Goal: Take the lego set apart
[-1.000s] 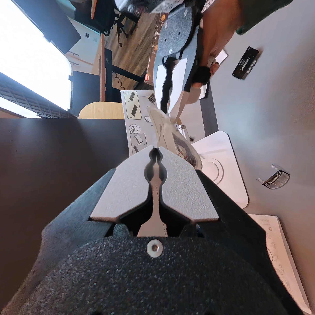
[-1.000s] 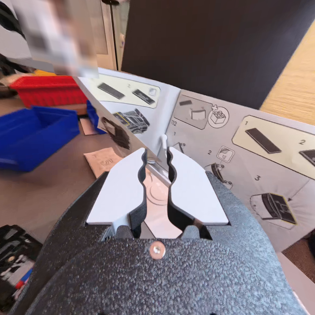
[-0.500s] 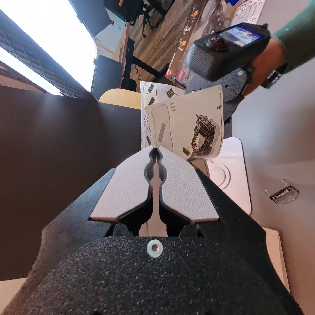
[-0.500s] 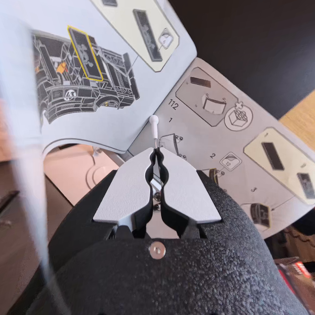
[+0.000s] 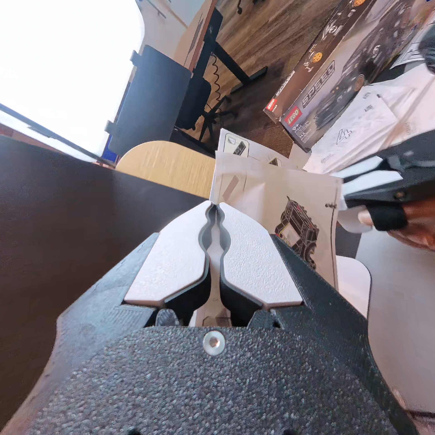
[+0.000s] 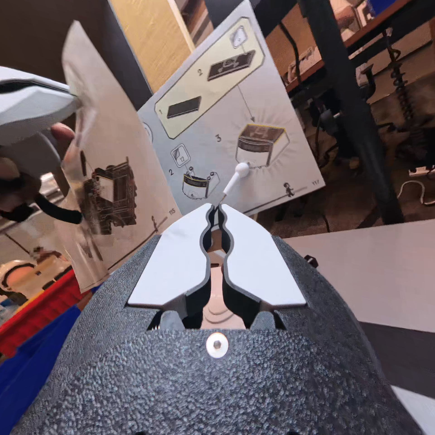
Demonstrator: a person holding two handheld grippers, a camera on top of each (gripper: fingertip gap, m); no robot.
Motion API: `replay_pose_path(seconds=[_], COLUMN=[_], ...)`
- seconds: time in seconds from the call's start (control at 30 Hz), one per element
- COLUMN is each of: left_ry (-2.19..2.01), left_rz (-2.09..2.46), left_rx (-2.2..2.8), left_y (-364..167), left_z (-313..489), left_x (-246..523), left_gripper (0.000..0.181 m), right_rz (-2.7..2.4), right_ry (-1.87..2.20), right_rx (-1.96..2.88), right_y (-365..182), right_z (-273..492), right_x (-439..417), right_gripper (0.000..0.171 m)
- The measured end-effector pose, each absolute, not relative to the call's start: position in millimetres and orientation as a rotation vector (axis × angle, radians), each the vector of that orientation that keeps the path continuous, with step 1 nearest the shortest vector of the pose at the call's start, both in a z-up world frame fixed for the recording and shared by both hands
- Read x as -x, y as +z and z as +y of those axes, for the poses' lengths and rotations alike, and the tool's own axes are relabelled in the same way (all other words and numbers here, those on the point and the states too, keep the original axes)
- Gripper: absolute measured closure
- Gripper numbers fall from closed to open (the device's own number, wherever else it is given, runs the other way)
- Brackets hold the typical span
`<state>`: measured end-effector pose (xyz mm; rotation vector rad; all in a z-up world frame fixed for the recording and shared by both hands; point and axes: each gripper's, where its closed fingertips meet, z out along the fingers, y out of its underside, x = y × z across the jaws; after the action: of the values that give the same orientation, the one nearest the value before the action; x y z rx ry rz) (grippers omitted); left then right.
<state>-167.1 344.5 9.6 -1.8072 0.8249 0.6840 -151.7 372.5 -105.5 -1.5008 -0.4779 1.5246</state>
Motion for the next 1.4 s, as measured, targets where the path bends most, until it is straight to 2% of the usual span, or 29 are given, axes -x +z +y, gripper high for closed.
replay_pose_path(seconds=[0.13,0.3,0.47,0.6,0.73,0.9,1.17,1.4], left_ry=[0.672,0.521,0.396,0.413,0.546,0.793,0.874,0.941], left_rz=[0.784,0.720,0.502,0.374,0.400,0.403,0.367,0.373], left_rx=[1.774,1.684,1.695,1.837,1.935,1.968,1.950,1.947], left_y=[8.3,26.3,26.6,-23.3,-66.0,-68.6,-68.4,-69.4], left_z=[363.2,344.1,290.7,264.4,279.6,309.6,318.2,319.5], left_x=[155.5,128.6,141.8,170.8,185.5,208.6,212.9,216.1], left_gripper=[0.171,0.151,0.160,0.169,0.171,0.181,0.181,0.181], right_rz=[-0.375,-0.303,-0.296,-0.278,-0.225,-0.168,-0.023,-0.027], right_ry=[1.565,1.617,1.625,1.624,1.646,1.684,1.752,1.634], right_rx=[1.527,1.544,1.546,1.558,1.564,1.576,1.528,1.407], right_y=[-117.5,-128.2,-132.8,-135.8,-139.7,-146.7,-155.0,-131.2], right_z=[374.8,374.8,373.9,373.9,373.3,370.9,362.8,354.4], right_x=[147.4,145.6,144.7,145.4,145.9,145.7,141.3,126.4], right_gripper=[0.168,0.167,0.167,0.167,0.166,0.167,0.168,0.170])
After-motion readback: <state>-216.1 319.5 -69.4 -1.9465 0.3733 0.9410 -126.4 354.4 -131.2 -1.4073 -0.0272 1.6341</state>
